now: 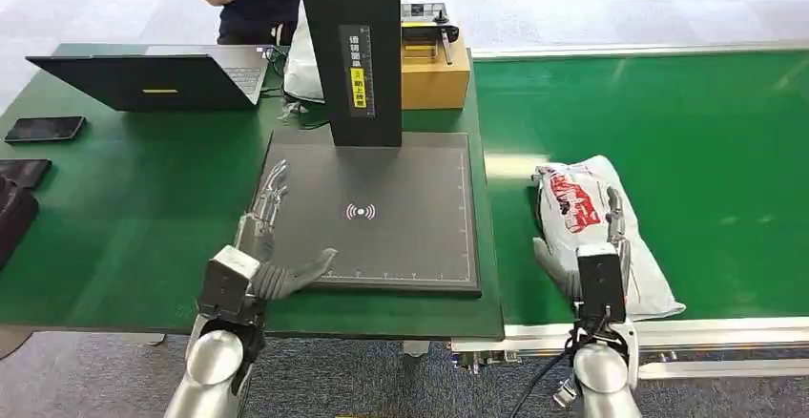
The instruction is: Moved the parcel from conveyor to table for the left to box.
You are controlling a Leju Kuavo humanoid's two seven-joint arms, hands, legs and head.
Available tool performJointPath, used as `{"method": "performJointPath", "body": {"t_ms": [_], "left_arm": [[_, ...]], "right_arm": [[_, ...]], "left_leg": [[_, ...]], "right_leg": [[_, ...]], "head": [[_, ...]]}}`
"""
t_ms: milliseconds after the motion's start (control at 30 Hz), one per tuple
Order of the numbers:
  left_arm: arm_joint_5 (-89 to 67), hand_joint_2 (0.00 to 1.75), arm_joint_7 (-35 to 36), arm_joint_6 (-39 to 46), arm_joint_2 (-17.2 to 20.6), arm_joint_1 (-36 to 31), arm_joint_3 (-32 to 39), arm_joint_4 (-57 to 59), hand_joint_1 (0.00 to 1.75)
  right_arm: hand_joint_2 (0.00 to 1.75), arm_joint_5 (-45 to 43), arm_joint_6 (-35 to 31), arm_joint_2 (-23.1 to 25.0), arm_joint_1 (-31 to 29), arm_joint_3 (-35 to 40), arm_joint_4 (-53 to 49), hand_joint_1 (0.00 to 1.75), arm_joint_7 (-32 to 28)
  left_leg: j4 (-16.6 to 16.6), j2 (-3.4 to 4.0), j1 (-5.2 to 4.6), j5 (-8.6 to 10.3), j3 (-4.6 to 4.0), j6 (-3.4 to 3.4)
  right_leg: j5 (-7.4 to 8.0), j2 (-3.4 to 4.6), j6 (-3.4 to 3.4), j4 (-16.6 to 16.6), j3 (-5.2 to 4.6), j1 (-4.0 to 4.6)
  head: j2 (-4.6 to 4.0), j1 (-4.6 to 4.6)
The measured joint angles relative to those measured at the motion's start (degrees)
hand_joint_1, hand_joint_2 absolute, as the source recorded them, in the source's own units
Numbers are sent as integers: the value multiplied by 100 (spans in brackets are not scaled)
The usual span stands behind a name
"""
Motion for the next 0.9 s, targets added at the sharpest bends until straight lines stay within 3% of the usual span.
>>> {"method": "performJointPath", "body": {"t_ms": [467, 900], "left_arm": [[24, 175, 4, 70, 2, 80, 50, -39, 0], [33, 175, 92, 59, 0, 81, 83, -107, 0]], "right_arm": [[175, 216, -131, -236, -675, -885, 1568, 0, 179], [175, 601, -415, -634, -1422, -1543, 3506, 0, 752]], "left_leg": [[0, -1, 0, 0, -1, 0], [1, -2, 0, 0, -2, 1]], "right_leg": [[1, -1, 0, 0, 1, -1], [1, -1, 0, 0, 0, -1]], "head": [[0, 2], [0, 0]]}}
